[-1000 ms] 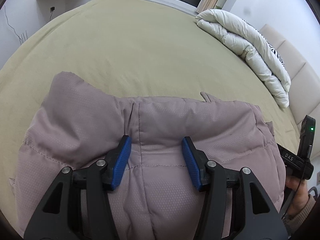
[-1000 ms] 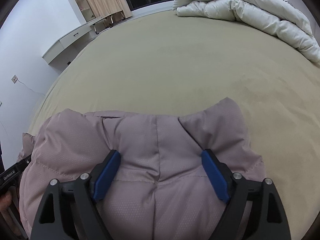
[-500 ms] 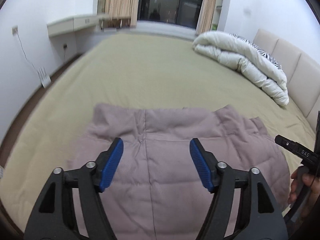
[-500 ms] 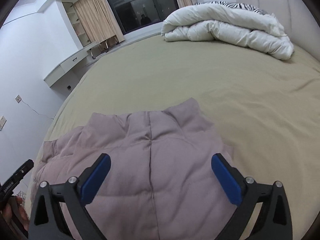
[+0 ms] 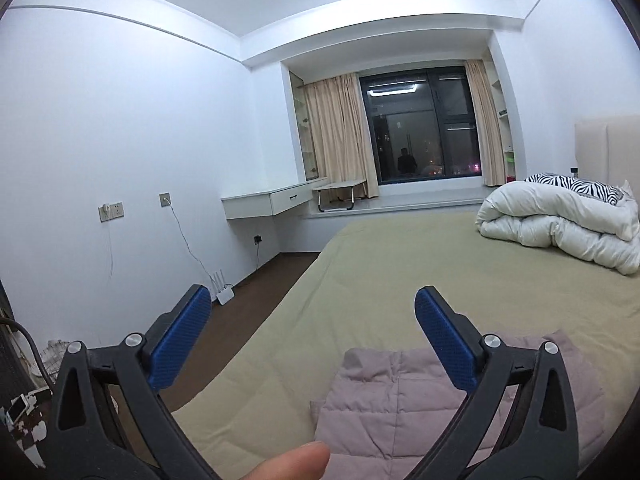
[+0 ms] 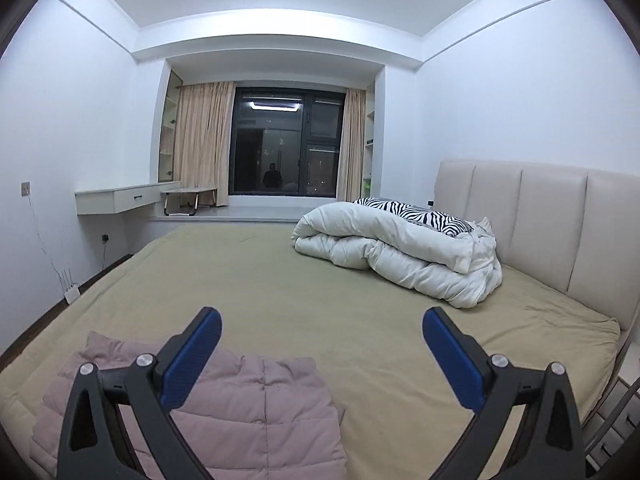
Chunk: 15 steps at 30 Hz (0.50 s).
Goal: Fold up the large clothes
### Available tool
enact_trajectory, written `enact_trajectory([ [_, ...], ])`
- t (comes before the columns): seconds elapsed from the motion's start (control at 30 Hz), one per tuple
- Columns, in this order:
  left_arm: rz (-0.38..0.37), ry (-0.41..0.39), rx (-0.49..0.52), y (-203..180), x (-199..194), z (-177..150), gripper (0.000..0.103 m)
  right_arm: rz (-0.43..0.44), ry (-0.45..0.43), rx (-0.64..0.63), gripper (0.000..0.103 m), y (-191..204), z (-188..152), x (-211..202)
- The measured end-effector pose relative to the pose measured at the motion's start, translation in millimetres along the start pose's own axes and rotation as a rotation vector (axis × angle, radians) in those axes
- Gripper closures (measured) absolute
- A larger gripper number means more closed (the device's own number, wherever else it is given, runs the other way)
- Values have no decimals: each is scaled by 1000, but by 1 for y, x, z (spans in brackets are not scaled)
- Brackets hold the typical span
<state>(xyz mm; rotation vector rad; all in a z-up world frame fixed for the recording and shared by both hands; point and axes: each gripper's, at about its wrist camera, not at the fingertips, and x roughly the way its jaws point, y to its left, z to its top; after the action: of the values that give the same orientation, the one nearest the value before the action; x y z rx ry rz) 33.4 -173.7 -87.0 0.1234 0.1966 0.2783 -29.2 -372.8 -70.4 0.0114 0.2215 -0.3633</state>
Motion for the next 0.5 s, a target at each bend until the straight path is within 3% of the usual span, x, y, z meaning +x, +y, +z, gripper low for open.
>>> enact_trajectory([
  [0.1,-46,113,17,-1,-2,9,0,66,54,0,0,3,16,-7],
  [0.17,-105,198,4,-4,-3,5,0,106,147,-9,0,11,21,-8],
  [0.33,-160,409,13,-10,6,-37,0,166,354,-4,0,31,12,-6],
  [0.4,-173,509,10,-12,16,-59,0,157,420,-2,0,36,4,-5],
  [0.5,-179,594,-5,-12,33,-83,0,133,509,-37,0,46,-11,-3],
])
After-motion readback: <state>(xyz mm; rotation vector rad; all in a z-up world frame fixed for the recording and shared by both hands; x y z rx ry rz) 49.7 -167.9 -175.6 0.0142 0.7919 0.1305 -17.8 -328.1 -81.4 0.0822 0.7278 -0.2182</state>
